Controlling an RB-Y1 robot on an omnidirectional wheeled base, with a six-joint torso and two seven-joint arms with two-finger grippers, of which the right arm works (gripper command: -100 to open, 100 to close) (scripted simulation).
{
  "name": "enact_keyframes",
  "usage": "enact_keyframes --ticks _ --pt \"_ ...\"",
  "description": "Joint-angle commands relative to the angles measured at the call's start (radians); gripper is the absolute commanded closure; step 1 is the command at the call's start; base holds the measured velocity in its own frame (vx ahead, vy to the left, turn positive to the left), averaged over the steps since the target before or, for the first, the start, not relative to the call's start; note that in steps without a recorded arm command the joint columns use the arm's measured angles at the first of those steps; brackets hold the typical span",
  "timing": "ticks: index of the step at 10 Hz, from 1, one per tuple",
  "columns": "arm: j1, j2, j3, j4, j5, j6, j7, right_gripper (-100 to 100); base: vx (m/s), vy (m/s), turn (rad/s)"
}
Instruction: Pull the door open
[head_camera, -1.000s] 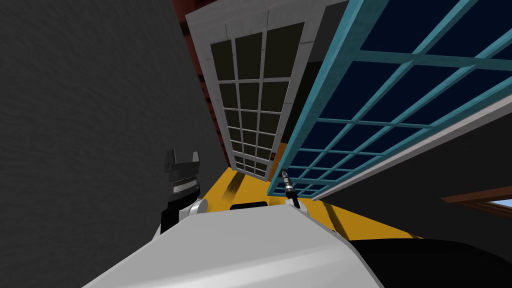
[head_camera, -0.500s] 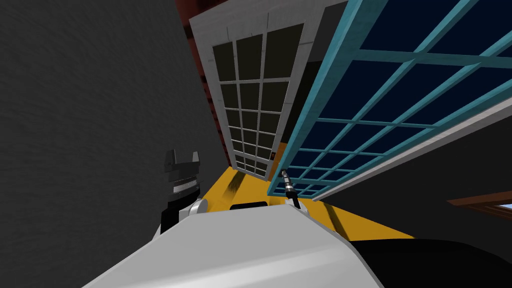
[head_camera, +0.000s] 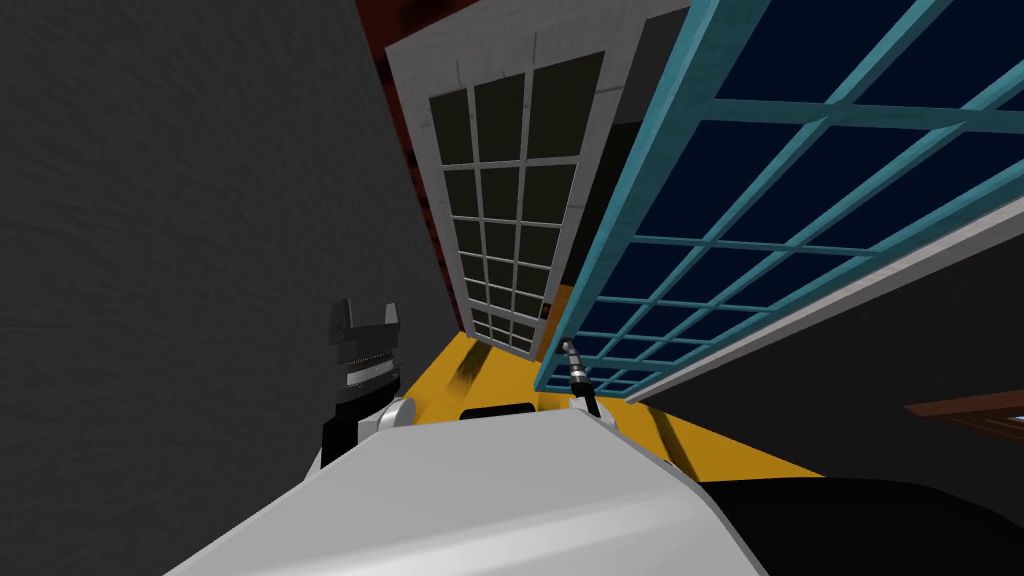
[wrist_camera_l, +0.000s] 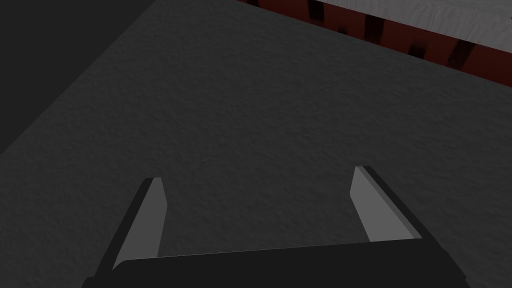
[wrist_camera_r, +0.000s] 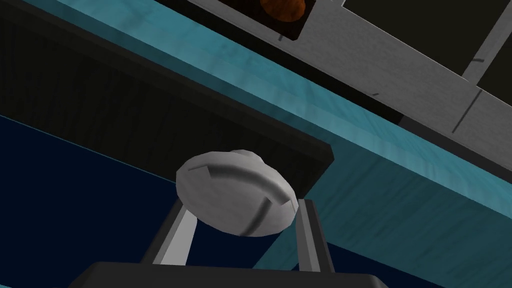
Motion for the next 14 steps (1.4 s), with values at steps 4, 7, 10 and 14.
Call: enact_keyframes --ticks 4,7,10,14 --pt "0.004 0.009 0.03 -0.015 -0.031 0.002 -0.093 100 -0.024 -0.016 0.035" --pt "0.007 0.008 0.049 -0.023 -0.065 0.003 -0.172 100 -0.03 -0.017 0.05" --pt "0.009 0.006 0.069 -0.031 -0.098 0.004 -0.245 100 -0.032 -0.018 0.044" --pt "0.011 0.005 0.078 -0.035 -0.115 0.004 -0.301 100 -0.027 -0.012 0.021"
